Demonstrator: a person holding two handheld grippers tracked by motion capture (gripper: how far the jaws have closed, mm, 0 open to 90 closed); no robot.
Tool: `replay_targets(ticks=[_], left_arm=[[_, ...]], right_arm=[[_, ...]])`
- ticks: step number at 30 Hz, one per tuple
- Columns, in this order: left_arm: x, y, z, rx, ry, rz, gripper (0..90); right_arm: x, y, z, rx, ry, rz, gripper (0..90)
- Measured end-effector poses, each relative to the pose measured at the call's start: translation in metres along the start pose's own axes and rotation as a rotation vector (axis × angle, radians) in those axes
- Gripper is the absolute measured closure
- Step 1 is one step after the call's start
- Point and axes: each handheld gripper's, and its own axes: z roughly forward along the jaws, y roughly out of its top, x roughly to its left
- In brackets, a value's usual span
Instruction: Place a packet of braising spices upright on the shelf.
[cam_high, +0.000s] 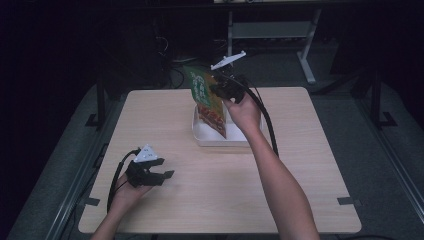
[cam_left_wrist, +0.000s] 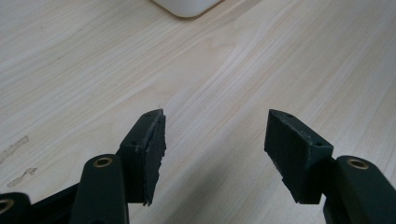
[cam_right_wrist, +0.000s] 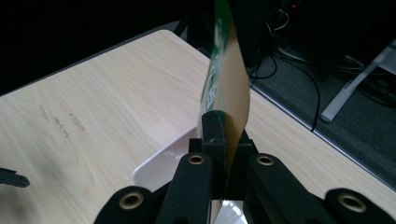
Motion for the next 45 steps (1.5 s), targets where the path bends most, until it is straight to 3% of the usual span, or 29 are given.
replay_targets(ticks=[15, 45], left_arm=[[0.000, 0.000, -0.001, -0.010, 0.000, -0.004, 38.1], [0.000, 0.000, -0.001, -0.005, -0.002, -0.004, 38.1]], right_arm=[[-0.004, -0.021, 0.011, -0.026, -0.004, 0.022, 89.7], [-0.008, -0.035, 0.010, 0.048, 0.051, 0.062, 89.1]])
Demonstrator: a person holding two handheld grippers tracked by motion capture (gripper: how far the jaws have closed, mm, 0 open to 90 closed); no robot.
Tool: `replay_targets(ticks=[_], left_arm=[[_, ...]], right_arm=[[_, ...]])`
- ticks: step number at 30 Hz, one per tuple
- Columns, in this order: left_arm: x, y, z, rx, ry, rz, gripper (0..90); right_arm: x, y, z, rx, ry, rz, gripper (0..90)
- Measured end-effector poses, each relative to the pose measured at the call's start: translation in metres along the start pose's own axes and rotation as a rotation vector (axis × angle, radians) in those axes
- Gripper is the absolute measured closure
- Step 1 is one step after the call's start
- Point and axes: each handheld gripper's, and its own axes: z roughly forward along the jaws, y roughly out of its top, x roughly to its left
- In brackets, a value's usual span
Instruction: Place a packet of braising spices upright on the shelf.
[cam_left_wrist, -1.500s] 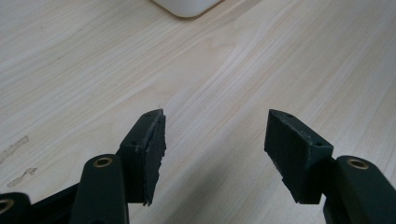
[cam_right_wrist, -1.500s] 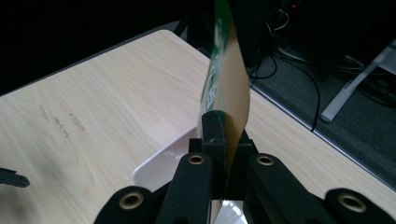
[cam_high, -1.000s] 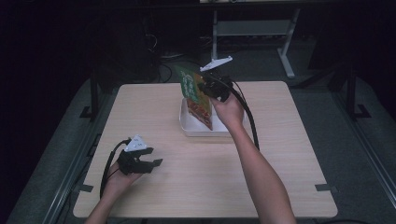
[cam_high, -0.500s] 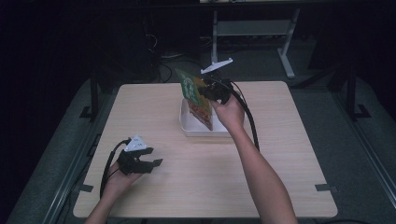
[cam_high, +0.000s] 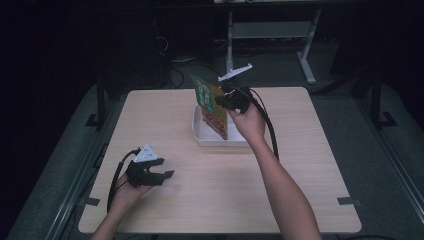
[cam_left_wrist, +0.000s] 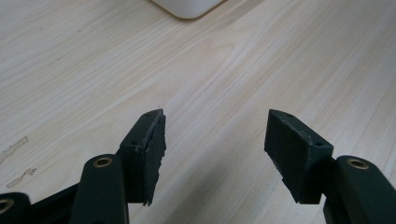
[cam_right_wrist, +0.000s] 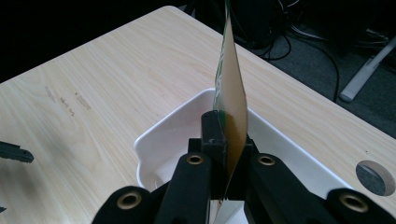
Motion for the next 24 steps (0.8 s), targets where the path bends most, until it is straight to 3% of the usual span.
replay_targets(ticks=[24], left_arm=[[0.000, 0.000, 0.001, 0.006, 0.000, 0.001, 38.1]], right_arm=[[-0.005, -0.011, -0.004, 0.035, 0.006, 0.010, 89.2]])
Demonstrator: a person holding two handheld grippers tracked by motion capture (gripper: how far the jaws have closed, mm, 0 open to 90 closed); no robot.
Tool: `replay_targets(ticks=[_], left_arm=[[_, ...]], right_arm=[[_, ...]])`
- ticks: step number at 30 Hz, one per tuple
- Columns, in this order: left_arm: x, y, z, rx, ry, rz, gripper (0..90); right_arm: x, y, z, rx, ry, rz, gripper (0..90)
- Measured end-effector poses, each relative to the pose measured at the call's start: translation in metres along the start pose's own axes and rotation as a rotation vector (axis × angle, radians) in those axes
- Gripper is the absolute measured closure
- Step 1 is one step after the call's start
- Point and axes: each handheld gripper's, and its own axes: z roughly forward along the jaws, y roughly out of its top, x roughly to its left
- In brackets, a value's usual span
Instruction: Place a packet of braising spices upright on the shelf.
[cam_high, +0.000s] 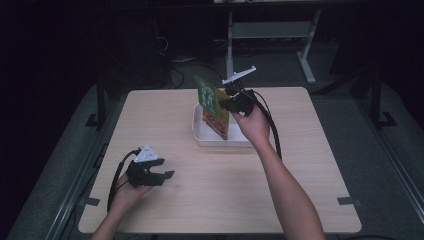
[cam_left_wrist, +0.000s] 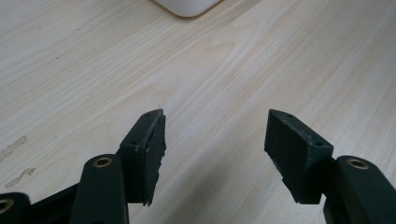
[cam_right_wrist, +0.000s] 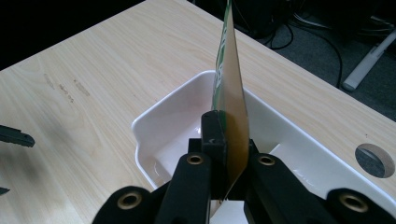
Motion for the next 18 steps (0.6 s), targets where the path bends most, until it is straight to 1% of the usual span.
replay_targets(ticks=[12, 18], left_arm=[[0.0001, 0.0000, 0.0000, 0.001, 0.001, 0.001, 38.1], [-0.0001, 0.0000, 0.0004, 0.003, 0.002, 0.005, 38.0]], right_arm=[[0.0011, -0.0043, -0.0010, 0.011, 0.012, 0.000, 89.3], [0.0007, -0.0071, -0.0019, 0.007, 0.016, 0.000, 89.3]])
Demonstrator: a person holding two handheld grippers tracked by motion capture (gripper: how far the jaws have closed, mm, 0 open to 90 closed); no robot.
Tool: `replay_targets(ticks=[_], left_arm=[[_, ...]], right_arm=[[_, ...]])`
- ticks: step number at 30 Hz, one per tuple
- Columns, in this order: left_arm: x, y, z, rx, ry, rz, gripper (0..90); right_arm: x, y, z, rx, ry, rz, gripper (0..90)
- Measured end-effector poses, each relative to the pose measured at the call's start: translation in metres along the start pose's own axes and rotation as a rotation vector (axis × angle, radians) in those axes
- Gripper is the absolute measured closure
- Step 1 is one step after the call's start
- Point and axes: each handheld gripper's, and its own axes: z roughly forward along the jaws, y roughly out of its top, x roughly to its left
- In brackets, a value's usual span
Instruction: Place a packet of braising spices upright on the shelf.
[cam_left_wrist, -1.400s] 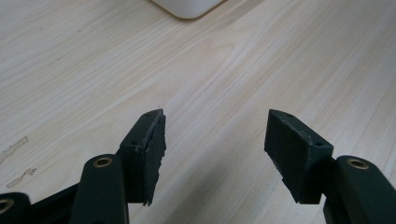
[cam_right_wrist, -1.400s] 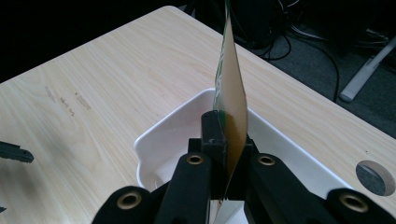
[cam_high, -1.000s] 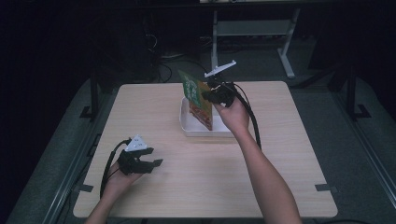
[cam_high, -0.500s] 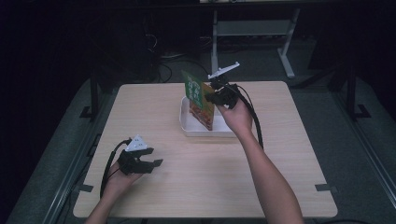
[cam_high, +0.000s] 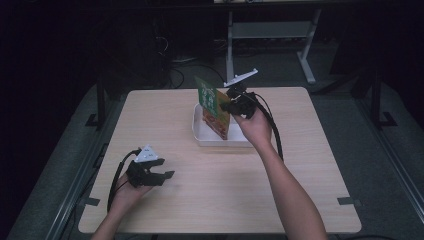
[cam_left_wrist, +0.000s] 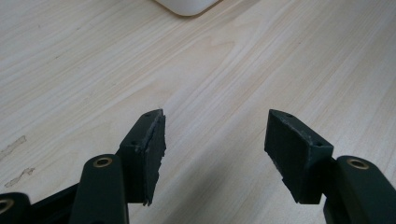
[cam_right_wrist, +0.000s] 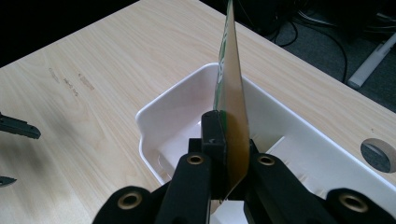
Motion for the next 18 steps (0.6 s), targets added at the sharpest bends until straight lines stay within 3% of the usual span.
replay_targets(ticks=[7, 12, 18], left_arm=[[0.0002, 0.0000, -0.0001, 0.001, 0.000, -0.001, 38.0], [0.0006, -0.0001, -0.0001, 0.000, -0.001, -0.003, 38.0], [-0.0002, 0.0000, 0.0003, 0.000, 0.001, 0.001, 37.9]], right_arm=[[0.0010, 0.0007, 0.0000, 0.004, -0.006, -0.004, 87.7], [-0.0031, -0.0005, -0.0022, 0.008, -0.008, 0.019, 74.5], [-0.0047, -0.0032, -0.0070, 0.009, 0.001, 0.036, 64.9]])
